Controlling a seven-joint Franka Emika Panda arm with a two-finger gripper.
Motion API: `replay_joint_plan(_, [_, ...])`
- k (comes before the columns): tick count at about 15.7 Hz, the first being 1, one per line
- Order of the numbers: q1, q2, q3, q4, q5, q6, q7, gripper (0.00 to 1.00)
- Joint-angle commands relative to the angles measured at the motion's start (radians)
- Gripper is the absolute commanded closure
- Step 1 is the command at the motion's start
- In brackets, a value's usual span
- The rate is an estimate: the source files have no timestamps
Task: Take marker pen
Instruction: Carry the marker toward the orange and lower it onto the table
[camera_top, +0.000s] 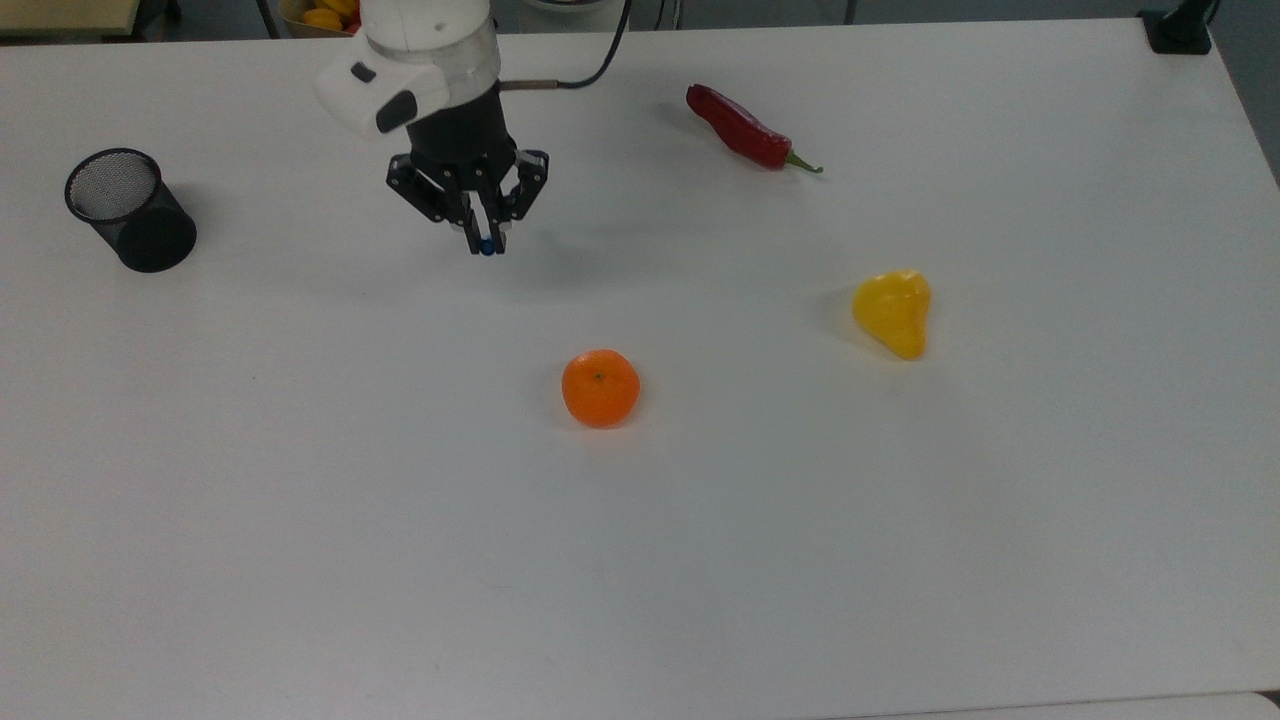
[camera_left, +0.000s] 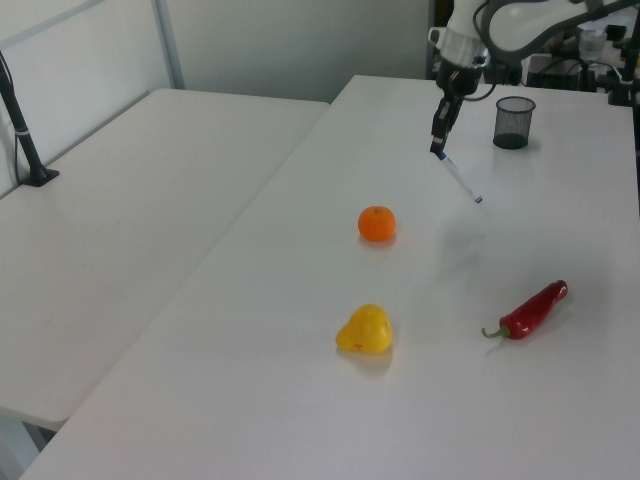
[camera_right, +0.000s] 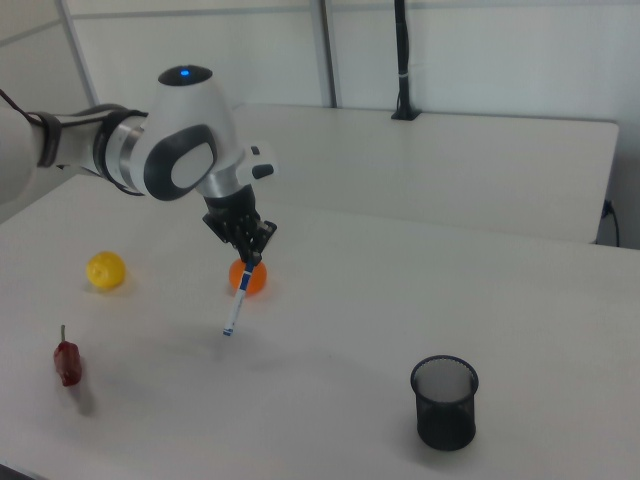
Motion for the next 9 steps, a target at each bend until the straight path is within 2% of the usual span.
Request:
replay_joint_plan(1, [0.026,0.073,-0.002,0.006,0.004,0.061,0.021,1.0])
replay_joint_plan(9, [0.059,0.179,-0.003,0.01,-0.008,0.185,0.021,1.0])
